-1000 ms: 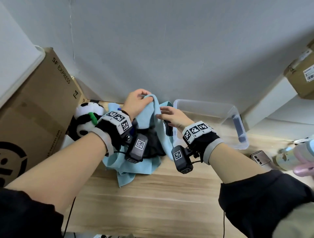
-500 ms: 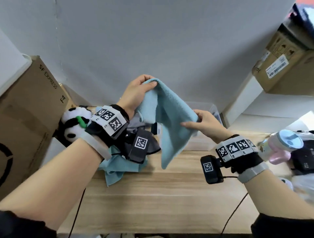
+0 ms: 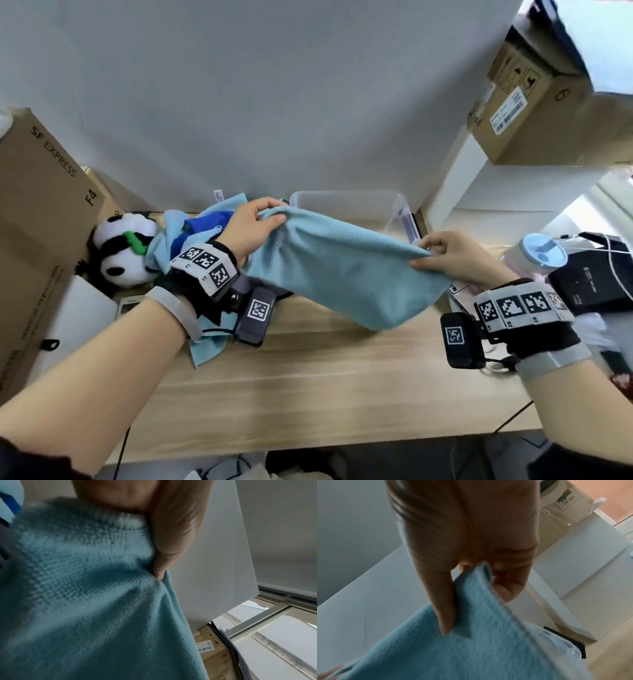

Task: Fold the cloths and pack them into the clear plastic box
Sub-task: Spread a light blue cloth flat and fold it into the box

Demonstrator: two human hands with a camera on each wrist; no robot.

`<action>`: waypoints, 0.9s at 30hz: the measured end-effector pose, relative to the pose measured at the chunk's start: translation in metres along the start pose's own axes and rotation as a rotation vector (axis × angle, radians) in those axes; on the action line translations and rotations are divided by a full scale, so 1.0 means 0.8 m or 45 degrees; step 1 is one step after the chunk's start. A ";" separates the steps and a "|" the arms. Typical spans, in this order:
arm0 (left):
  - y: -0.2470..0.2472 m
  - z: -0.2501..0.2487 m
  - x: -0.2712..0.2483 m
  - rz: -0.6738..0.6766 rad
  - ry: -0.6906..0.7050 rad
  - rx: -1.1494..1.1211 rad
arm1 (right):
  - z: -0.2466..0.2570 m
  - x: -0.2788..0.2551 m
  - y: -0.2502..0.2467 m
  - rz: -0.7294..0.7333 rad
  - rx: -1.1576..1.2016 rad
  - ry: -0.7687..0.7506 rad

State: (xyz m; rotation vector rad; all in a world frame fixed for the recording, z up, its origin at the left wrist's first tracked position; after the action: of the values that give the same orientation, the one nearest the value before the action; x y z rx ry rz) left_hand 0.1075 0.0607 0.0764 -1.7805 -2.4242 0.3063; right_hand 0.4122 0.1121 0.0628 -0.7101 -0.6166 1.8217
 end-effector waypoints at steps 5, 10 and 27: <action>0.008 0.005 -0.009 0.145 -0.030 0.031 | 0.003 -0.004 -0.004 -0.012 0.116 -0.031; 0.014 -0.018 -0.011 0.228 -0.059 -0.117 | 0.018 -0.010 -0.033 -0.169 0.723 -0.049; -0.007 -0.012 -0.003 -0.015 -0.061 -0.331 | 0.021 -0.028 -0.068 -0.333 0.650 -0.135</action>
State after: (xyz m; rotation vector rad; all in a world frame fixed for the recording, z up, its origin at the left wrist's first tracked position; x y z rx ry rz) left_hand 0.1053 0.0578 0.0869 -1.8761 -2.6091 0.0332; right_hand 0.4412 0.1078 0.1165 -0.1811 -0.2726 1.6784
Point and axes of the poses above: each hand's wrist, its own x-axis towards the middle knuckle, its own y-axis out of the palm, z = x × y, the point moved 9 cm from there along x, towards the middle knuckle, and after that the axes turned 4 degrees about -z, right-handed, at the moved point
